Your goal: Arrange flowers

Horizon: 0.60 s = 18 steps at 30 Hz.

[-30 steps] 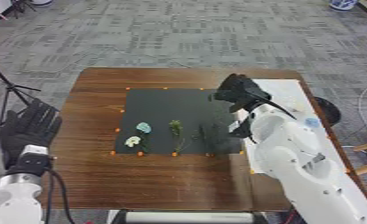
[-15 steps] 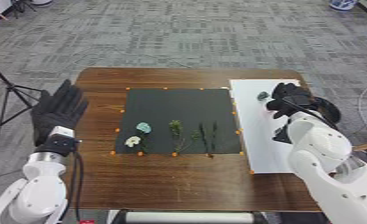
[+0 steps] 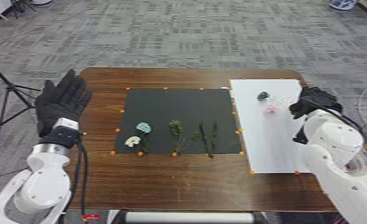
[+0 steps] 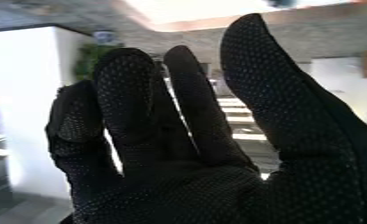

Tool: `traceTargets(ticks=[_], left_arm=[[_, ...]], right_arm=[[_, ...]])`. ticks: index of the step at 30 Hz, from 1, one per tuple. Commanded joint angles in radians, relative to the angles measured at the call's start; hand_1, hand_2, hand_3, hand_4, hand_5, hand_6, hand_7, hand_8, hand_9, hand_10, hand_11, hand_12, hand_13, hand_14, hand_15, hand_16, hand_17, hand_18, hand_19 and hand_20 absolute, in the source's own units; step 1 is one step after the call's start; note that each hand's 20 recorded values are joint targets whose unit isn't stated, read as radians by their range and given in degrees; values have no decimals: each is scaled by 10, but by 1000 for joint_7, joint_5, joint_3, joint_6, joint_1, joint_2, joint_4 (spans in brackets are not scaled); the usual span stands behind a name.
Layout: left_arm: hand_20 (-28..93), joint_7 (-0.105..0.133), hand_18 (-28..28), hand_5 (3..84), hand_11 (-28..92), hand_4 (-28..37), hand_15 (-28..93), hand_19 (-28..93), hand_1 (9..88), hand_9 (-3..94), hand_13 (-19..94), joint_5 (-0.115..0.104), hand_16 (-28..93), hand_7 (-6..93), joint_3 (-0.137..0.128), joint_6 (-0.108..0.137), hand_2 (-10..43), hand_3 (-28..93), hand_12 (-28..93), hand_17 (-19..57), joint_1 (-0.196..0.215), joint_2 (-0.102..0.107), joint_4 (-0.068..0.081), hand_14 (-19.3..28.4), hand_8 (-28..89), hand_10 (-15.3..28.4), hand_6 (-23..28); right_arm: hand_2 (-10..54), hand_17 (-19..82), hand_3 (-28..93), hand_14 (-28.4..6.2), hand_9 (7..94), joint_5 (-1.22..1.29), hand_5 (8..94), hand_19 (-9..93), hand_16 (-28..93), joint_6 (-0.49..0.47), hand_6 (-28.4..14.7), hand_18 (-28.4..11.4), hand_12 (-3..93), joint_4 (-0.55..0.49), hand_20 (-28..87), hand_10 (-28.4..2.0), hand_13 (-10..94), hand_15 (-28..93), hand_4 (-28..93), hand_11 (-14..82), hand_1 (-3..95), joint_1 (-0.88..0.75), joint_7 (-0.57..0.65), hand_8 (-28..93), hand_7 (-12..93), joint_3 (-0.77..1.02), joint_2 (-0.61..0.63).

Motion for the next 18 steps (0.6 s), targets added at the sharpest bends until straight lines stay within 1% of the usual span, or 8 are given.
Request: traceTargets(ticks=[1,3,5,7,8,11,17,18], left_arm=[[106,-8,94,395,164,-283,153,215,233,297,198,11,-50,108,3,0,192,686,77,-44,18,-14,-12,79,-91,121,64],[106,-10,94,395,164,-283,153,216,234,297,198,15,-50,109,2,-3,192,686,77,-45,22,-13,-15,79,-91,122,64],[106,-11,94,395,164,-283,154,217,233,297,198,14,-50,109,0,-2,192,686,77,-45,24,-14,-15,80,-91,122,64],[106,-14,94,395,164,-283,156,217,234,297,200,13,-49,109,-2,-1,192,686,77,-45,26,-17,-14,82,-91,121,64],[106,-13,94,395,164,-283,158,217,234,297,201,12,-49,108,-3,0,192,684,77,-45,31,-17,-16,83,-91,121,64],[105,-17,95,395,165,-283,160,217,234,297,202,16,-50,108,-7,-4,193,684,77,-44,34,-18,-16,83,-91,121,64],[106,-24,96,395,164,-283,164,219,235,296,206,19,-50,108,-9,-8,192,685,77,-45,26,-20,-8,88,-91,121,64],[106,-24,96,395,163,-283,165,219,236,296,206,18,-49,108,-10,-7,192,684,77,-46,28,-19,-10,88,-90,121,64]], right_arm=[[-73,346,784,-155,453,52,526,879,272,-55,-83,-275,122,62,388,-202,605,737,-204,119,383,-3,33,-91,93,51,48],[-78,342,781,-156,450,55,521,879,272,-74,-84,-275,122,67,387,-204,603,738,-203,117,380,-15,23,-90,90,63,53],[-84,341,780,-156,448,66,518,879,272,-76,-84,-276,121,78,386,-202,600,739,-203,116,380,-20,5,-89,89,70,56],[-92,335,778,-156,443,65,514,874,272,-90,-84,-276,121,93,387,-193,597,739,-208,116,387,-15,2,-89,88,63,58],[-94,334,780,-156,442,59,513,872,271,-85,-84,-275,121,103,389,-192,596,739,-211,116,391,-16,-15,-89,87,63,59],[-95,335,787,-152,443,61,512,869,269,-88,-81,-269,121,120,389,-184,594,739,-220,121,412,-21,-63,-89,91,67,63],[-95,338,805,-141,449,22,512,864,263,-62,-70,-261,119,145,390,-164,598,742,-244,134,443,-21,-91,-97,111,33,69],[-95,339,807,-140,451,22,513,863,263,-66,-68,-259,118,151,390,-163,599,742,-247,136,447,-17,-91,-98,114,26,70]])
